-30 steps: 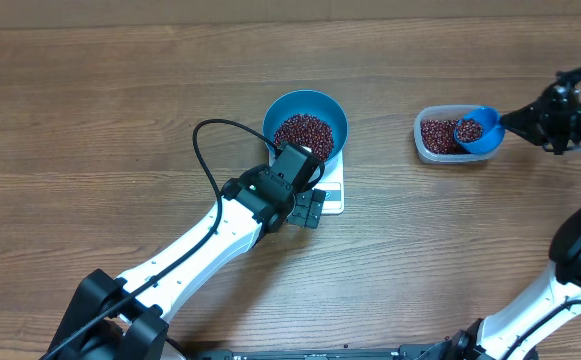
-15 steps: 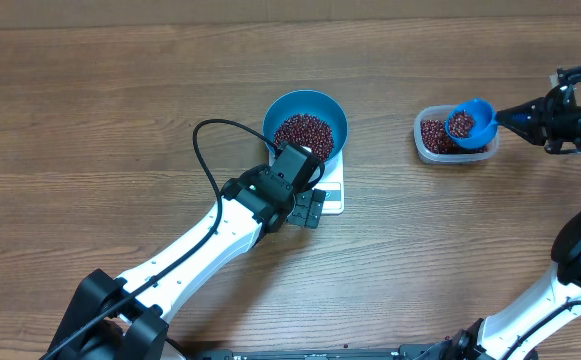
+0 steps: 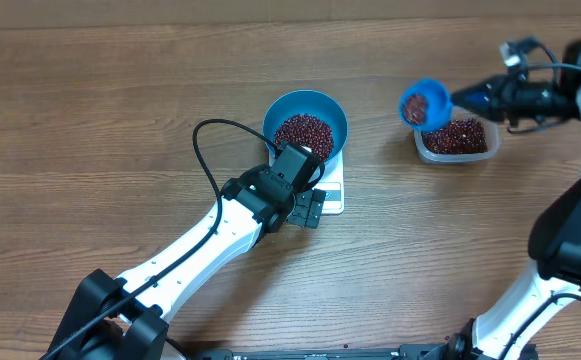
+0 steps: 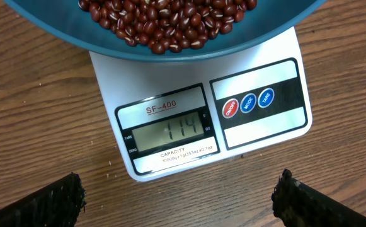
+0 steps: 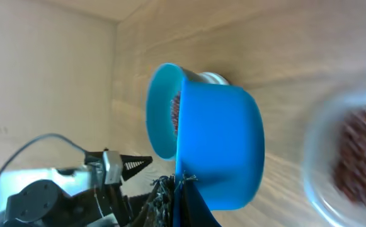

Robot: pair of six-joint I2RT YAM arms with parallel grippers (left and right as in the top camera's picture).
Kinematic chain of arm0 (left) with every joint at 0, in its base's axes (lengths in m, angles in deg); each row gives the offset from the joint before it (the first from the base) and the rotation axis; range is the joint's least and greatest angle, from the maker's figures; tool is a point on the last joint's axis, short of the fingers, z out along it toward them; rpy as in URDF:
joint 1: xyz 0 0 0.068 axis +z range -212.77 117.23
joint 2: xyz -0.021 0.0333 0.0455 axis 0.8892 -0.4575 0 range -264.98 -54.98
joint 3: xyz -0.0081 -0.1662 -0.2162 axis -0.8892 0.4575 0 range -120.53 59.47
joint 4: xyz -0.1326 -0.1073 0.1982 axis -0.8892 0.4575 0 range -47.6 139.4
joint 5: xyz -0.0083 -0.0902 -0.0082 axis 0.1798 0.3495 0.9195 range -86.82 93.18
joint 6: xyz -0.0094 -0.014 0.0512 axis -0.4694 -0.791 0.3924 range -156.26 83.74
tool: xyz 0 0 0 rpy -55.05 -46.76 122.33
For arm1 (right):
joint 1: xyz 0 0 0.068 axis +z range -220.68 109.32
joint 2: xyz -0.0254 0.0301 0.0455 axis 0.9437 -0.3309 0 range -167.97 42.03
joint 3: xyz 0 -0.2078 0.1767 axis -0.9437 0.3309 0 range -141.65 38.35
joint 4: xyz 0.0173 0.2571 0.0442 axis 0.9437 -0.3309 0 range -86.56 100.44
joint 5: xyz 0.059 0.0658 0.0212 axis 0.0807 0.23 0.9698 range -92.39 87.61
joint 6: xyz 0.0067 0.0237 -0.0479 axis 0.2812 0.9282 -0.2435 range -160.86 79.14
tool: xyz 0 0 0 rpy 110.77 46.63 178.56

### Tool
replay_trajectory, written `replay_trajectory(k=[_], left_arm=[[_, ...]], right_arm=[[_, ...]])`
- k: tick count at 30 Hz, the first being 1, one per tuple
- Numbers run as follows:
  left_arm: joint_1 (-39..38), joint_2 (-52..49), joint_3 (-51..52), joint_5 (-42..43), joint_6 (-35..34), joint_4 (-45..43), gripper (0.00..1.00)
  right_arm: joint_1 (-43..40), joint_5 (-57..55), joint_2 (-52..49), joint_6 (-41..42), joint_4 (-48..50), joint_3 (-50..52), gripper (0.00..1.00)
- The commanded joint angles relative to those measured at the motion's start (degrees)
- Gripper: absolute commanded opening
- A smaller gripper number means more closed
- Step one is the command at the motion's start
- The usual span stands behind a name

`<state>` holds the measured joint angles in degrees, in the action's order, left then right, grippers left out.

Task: Scoop item into bowl and weigh 150g on scale
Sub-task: 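Lift the refilled scoop and carry it over the teal bowl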

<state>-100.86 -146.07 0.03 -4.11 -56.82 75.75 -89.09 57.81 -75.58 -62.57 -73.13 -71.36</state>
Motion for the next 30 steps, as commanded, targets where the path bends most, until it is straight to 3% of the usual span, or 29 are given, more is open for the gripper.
replay_trajectory(k=[1, 7, 16, 30], left_arm=[[0.24, -0.31, 0.04, -0.35, 1.31, -0.2, 1.0], [0.24, -0.31, 0.04, -0.37, 1.31, -0.2, 0.99], [0.24, -0.31, 0.04, -0.37, 1.31, -0.2, 1.0], [0.24, -0.31, 0.04, -0.35, 1.31, -0.17, 0.99]], right_arm=[[5.57, -1.16, 0.55, -0.81, 0.33, -8.11, 0.04], [15.85, -13.68, 0.57, -0.63, 1.44, -15.52, 0.04], [28.2, -33.44, 0.55, -0.66, 7.04, -15.78, 0.04], [37.81, -45.72, 0.55, -1.42, 13.16, -15.76, 0.04]])
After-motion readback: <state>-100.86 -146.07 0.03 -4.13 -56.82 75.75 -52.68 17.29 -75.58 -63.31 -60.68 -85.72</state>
